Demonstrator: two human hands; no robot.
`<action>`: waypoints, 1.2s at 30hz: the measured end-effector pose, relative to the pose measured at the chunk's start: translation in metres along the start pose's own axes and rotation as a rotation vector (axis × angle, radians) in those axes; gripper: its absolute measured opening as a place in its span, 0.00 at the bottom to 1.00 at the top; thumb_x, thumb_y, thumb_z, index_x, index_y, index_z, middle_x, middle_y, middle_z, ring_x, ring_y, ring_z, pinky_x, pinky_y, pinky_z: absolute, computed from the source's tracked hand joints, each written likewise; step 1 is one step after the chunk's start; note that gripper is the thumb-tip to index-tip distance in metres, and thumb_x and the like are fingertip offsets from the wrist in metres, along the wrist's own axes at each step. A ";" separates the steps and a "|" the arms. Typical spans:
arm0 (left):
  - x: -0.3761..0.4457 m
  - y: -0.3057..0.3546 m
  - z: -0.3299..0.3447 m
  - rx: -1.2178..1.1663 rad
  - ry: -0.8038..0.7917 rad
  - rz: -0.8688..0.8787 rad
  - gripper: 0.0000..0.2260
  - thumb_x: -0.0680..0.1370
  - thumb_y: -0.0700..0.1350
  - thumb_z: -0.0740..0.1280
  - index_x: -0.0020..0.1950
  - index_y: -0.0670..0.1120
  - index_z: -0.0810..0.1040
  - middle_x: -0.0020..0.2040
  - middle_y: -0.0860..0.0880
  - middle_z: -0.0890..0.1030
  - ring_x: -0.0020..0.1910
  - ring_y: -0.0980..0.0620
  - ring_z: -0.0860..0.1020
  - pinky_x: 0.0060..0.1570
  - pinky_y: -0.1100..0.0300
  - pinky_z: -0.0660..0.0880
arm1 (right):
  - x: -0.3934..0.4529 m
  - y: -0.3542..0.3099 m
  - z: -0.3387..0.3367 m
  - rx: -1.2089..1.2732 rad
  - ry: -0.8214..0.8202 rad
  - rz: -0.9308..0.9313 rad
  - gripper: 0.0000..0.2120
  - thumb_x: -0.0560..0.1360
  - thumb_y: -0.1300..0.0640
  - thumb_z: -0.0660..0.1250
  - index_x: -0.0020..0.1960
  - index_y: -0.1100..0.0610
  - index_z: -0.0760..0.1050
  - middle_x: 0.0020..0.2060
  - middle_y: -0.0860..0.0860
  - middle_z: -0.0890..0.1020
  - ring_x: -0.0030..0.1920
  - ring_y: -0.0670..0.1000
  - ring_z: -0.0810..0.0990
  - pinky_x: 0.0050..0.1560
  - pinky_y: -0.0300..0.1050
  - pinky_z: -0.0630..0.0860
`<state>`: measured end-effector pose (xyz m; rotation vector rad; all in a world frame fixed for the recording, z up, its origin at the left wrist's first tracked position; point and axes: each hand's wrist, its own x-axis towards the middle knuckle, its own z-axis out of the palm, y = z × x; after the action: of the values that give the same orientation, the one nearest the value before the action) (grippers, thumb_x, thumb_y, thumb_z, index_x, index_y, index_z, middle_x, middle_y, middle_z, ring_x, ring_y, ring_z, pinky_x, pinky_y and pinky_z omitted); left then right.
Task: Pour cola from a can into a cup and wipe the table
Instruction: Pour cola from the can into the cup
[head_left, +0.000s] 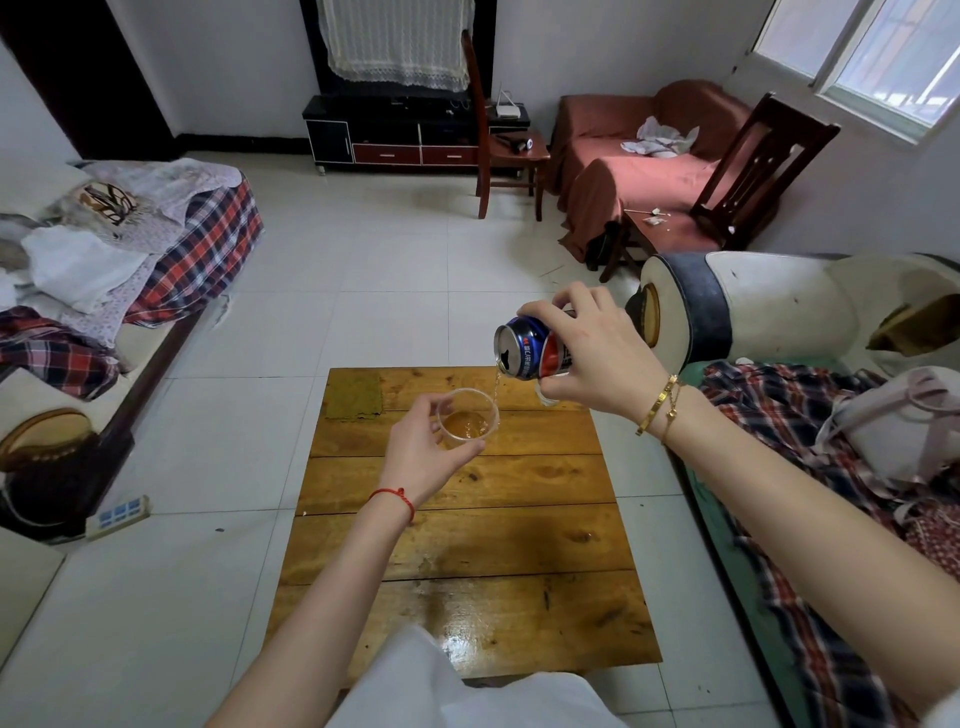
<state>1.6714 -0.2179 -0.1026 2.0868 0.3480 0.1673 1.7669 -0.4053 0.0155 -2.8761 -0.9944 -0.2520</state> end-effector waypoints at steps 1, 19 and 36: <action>0.000 0.000 0.000 -0.001 0.000 -0.001 0.31 0.68 0.49 0.79 0.67 0.47 0.71 0.65 0.48 0.77 0.63 0.50 0.76 0.58 0.64 0.72 | 0.000 0.000 0.000 0.000 -0.001 0.000 0.34 0.65 0.47 0.71 0.69 0.46 0.65 0.58 0.52 0.69 0.59 0.54 0.67 0.53 0.44 0.65; 0.003 0.002 0.001 -0.019 0.002 -0.004 0.31 0.68 0.48 0.79 0.67 0.47 0.71 0.65 0.48 0.77 0.60 0.53 0.75 0.56 0.65 0.72 | 0.006 -0.002 0.003 0.000 0.002 -0.009 0.34 0.65 0.47 0.71 0.69 0.45 0.65 0.58 0.51 0.69 0.59 0.54 0.67 0.53 0.45 0.67; 0.002 0.001 0.003 -0.014 0.001 0.000 0.32 0.68 0.49 0.79 0.68 0.46 0.71 0.66 0.48 0.77 0.62 0.51 0.76 0.57 0.65 0.72 | 0.006 -0.005 0.002 -0.014 0.001 -0.022 0.34 0.65 0.47 0.71 0.69 0.46 0.65 0.59 0.52 0.69 0.59 0.54 0.67 0.53 0.45 0.66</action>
<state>1.6737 -0.2201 -0.1034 2.0727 0.3462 0.1709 1.7684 -0.3975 0.0147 -2.8789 -1.0281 -0.2625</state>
